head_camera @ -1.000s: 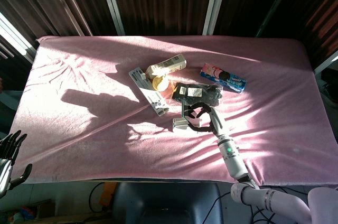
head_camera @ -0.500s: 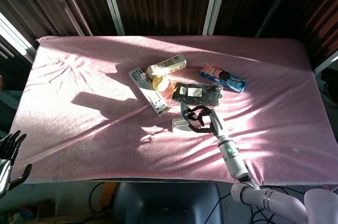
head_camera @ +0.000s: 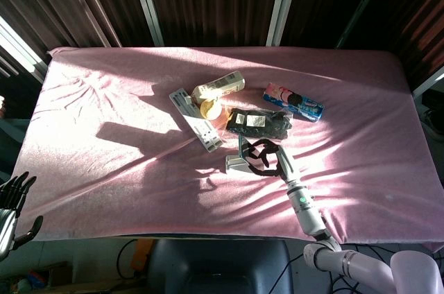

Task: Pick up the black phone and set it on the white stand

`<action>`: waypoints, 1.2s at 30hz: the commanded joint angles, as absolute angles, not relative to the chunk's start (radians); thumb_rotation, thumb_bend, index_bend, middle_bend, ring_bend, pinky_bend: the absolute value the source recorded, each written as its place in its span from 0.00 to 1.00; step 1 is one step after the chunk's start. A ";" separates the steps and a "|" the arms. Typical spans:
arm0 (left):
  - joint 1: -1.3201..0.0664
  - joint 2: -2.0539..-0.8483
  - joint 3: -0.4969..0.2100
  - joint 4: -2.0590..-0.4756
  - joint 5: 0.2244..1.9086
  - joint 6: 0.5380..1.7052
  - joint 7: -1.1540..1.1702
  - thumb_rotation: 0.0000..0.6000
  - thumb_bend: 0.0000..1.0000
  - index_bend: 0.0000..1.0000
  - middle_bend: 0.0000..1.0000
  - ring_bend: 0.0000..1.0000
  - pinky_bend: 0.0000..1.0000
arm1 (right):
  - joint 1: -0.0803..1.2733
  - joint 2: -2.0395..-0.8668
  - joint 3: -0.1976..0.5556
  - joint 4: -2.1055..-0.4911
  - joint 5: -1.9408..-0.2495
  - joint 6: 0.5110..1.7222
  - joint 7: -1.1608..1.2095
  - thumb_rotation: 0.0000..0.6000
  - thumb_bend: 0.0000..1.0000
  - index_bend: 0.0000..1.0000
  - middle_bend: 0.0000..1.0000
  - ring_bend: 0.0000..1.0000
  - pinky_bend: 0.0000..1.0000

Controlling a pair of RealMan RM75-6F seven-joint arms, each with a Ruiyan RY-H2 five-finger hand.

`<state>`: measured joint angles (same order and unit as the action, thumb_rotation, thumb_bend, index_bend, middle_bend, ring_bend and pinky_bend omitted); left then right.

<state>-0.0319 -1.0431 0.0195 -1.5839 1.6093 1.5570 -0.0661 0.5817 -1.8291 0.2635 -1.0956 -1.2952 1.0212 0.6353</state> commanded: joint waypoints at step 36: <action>-0.032 -1.040 0.022 -1.584 1.614 1.558 -0.071 1.00 0.37 0.00 0.00 0.00 0.12 | 0.441 -1.513 0.098 -1.371 -1.441 1.185 0.361 1.00 0.32 0.00 0.03 0.00 0.00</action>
<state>-0.0320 -1.0400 0.0222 -1.5839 1.6138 1.5590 -0.0712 0.5001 -1.6277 0.1425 -1.2486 -1.4232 1.1286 0.4879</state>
